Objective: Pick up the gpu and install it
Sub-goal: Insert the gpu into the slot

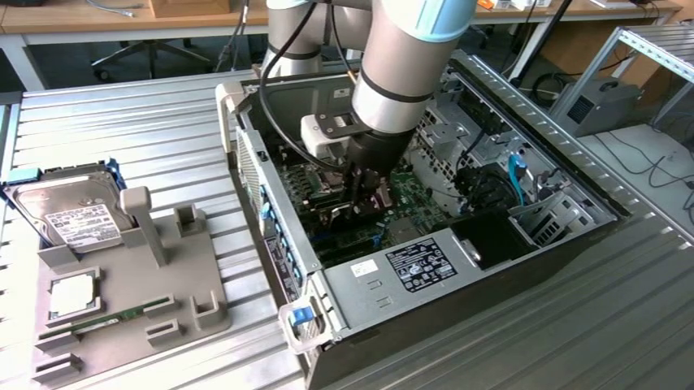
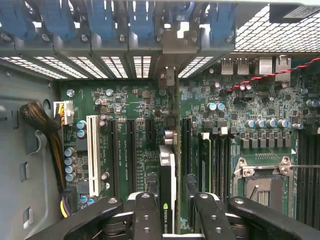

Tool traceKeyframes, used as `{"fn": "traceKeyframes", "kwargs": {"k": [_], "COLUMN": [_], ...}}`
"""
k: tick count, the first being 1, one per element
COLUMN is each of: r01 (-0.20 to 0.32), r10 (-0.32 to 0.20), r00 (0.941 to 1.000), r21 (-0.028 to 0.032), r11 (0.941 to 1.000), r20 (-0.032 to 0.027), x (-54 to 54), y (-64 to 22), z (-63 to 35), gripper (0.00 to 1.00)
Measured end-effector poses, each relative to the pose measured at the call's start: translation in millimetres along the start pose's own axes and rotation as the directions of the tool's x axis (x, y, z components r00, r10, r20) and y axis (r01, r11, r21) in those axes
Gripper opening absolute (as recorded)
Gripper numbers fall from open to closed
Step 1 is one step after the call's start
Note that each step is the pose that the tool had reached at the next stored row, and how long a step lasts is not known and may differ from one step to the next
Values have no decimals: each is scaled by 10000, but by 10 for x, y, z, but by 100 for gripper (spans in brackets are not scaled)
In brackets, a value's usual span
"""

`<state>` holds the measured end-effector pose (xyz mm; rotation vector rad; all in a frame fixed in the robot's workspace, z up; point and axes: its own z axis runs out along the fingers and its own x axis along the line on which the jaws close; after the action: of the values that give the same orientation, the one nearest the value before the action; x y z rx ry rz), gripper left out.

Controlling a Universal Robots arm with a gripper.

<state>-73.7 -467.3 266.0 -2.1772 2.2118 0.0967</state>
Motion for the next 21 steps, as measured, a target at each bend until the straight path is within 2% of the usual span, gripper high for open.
{"fn": "traceKeyframes", "kwargs": {"k": [8,10,21], "r01": [0,0,24], "r10": [0,0,-24], "r00": [10000,10000,10000], "r21": [0,0,5], "r11": [10000,10000,10000], "r20": [0,1,8], "x": [0,0,0], "y": [0,0,3], "z": [0,0,0], "gripper": [34,26,26]}}
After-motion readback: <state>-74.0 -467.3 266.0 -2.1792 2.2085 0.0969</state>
